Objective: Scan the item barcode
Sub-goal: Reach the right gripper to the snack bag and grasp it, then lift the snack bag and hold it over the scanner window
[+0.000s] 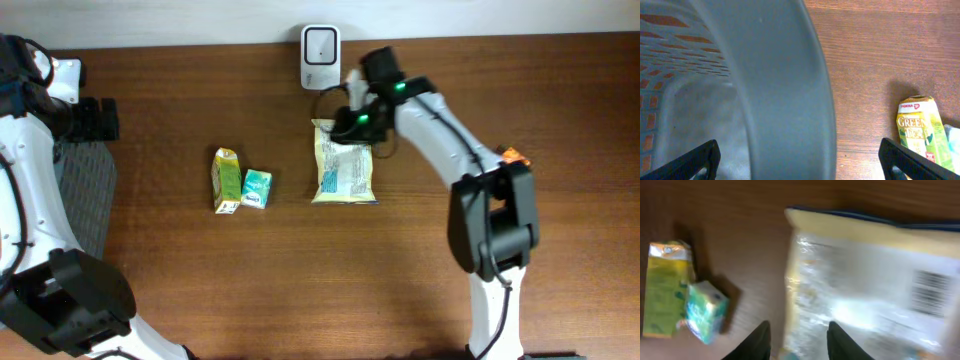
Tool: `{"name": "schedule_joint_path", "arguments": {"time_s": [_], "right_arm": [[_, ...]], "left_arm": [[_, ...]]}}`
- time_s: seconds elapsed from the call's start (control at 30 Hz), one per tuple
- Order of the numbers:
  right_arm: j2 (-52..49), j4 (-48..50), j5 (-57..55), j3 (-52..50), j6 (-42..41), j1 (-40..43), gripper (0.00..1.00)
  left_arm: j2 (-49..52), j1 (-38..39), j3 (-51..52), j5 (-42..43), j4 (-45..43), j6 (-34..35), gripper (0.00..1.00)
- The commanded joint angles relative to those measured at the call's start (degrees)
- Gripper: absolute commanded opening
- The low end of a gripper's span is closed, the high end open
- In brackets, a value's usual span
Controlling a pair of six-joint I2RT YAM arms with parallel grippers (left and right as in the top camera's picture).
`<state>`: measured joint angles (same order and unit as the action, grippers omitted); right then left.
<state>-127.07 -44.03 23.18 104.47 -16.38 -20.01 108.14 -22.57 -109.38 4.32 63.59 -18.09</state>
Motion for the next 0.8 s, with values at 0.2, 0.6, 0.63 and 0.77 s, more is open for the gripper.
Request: {"name": "schedule_joint_path", "arguments": {"time_s": [0.2,0.6,0.63,0.77], "right_arm": [[-3.61,-15.19,-2.89,0.55,3.02,-10.32,0.42],[-2.38,-26.91,-14.38,0.46,6.16,6.91,0.43],[-1.31,-26.47,-13.38,0.48,8.02,8.35,0.44],[5.40,-24.90,-1.36,0.79,14.21,13.99,0.44]], "left_arm": [[0.17,-0.11,0.22,0.44,0.11,-0.87,0.99],[0.17,-0.11,0.22,0.44,0.11,-0.87,0.99],[0.17,-0.11,0.22,0.44,0.11,-0.87,0.99],[0.17,-0.11,0.22,0.44,0.11,-0.87,0.99]]}}
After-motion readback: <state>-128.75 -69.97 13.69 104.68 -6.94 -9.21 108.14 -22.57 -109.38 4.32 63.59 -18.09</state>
